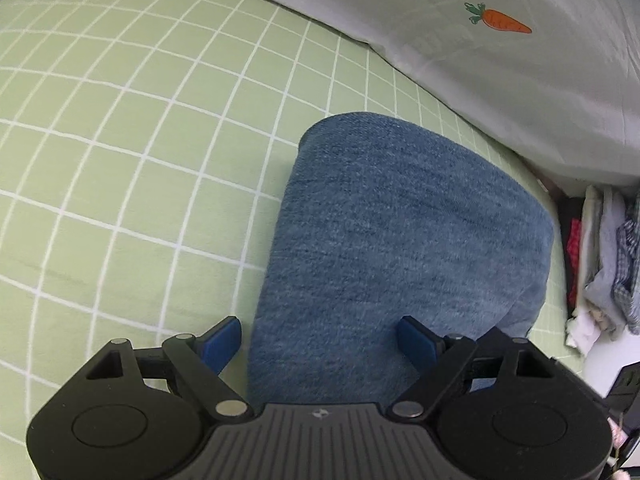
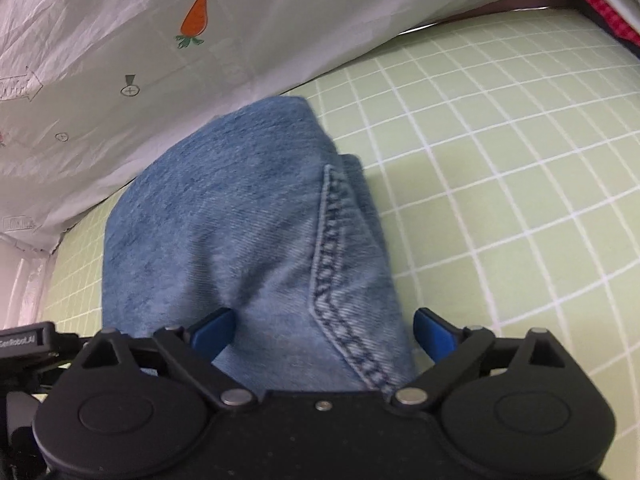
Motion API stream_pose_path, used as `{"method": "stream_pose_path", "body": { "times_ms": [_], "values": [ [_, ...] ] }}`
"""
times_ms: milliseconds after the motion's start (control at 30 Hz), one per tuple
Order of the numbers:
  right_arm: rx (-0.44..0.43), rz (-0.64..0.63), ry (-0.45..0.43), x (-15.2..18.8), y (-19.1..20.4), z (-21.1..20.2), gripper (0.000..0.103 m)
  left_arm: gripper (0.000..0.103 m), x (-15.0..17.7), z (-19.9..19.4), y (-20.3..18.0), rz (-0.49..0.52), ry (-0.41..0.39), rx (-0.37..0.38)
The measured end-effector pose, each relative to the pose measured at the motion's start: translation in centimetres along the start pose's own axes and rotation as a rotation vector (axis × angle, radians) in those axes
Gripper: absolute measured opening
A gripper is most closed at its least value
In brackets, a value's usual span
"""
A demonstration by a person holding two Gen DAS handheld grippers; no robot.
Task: Fold clothes
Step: 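Lift and carry the folded jeans with both tools to the shirt stack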
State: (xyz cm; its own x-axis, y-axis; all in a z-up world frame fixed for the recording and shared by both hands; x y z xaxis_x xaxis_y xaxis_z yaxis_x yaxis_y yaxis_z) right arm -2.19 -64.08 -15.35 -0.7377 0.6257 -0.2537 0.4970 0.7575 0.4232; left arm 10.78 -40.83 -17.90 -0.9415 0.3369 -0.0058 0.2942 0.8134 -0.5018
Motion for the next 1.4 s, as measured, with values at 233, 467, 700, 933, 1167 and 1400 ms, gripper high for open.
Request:
{"method": "stream_pose_path", "body": {
  "times_ms": [233,467,700,933,1167,1400],
  "values": [
    [-0.056,0.011,-0.036,1.9,0.9,-3.3,0.041,0.03,1.8,-1.4,-1.4,0.065,-0.036,0.105],
    [-0.046,0.058,-0.081,7.2,2.8,-7.7,0.033,0.026,7.6,-4.1,-2.8,0.132,-0.044,0.154],
    [-0.032,0.197,-0.19,12.2,1.7,-12.5,0.032,0.026,12.5,-6.6,-5.4,0.263,-0.001,0.203],
    [-0.033,0.289,-0.326,15.8,-3.7,-18.2,0.031,0.026,15.6,-5.3,-12.6,0.379,0.003,0.238],
    [-0.074,0.268,-0.42,14.2,-16.9,-25.7,0.031,0.026,20.7,-0.3,-26.0,0.411,-0.087,0.281],
    [-0.041,0.134,-0.518,7.9,-27.4,-35.8,0.03,0.026,21.7,3.9,-40.9,0.395,-0.127,0.374]
  ]
}}
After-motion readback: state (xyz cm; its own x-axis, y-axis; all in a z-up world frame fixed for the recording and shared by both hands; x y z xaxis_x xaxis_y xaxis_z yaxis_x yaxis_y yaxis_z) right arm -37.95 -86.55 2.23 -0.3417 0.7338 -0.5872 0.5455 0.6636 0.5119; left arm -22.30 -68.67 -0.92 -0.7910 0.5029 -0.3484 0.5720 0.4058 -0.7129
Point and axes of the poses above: each gripper's, at about its wrist camera, not at the fingertips, and z roughly the way its jaws point, y to its left, x to its underside, the point moved 6 cm from there along z, roughly the way its jaws point, and after that the axes turned 14 degrees about y, right-handed, at the moved point
